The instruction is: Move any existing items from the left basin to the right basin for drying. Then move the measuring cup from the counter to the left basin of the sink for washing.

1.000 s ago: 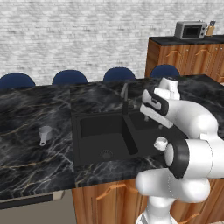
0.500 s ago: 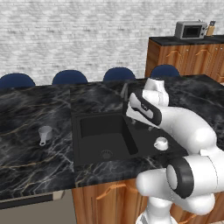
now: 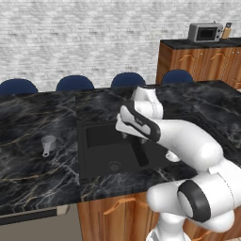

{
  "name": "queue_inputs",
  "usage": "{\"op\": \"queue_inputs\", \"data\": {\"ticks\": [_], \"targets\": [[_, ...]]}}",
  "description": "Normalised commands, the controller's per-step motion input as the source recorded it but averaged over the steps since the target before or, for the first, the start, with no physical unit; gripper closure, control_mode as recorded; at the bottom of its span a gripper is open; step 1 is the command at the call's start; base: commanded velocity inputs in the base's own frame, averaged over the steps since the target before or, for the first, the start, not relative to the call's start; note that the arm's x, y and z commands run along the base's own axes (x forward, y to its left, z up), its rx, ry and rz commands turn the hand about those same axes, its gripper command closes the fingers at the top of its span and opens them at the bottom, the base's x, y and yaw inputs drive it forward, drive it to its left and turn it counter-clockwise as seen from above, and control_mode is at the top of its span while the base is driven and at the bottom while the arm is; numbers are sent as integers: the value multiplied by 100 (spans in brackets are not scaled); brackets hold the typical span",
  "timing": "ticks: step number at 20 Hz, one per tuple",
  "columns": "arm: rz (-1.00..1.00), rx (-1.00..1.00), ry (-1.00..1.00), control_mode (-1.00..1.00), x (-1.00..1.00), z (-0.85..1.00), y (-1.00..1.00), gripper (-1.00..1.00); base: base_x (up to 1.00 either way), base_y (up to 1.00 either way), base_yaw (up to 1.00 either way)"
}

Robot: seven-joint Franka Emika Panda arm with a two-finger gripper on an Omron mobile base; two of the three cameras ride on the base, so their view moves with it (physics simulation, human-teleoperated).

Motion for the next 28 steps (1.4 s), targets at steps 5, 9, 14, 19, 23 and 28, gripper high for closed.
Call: {"op": "queue_inputs", "data": {"ticks": [5,9,14,19,23,28], "targets": [[7,0,7,-100,3,0,99,-100,0,0,0],[7,0,2,-100,0,0,93,-100,0,0,0],[13,-1,-1,-100,0,18,57,-100,0,0,0],[20,0,-2,-100,0,10,42,-100,0,0,0],[16,-1,-1,-100,0,1,53,-100,0,0,0],[9,-3,-7,-100,0,6,53,-100,0,0,0]]}}
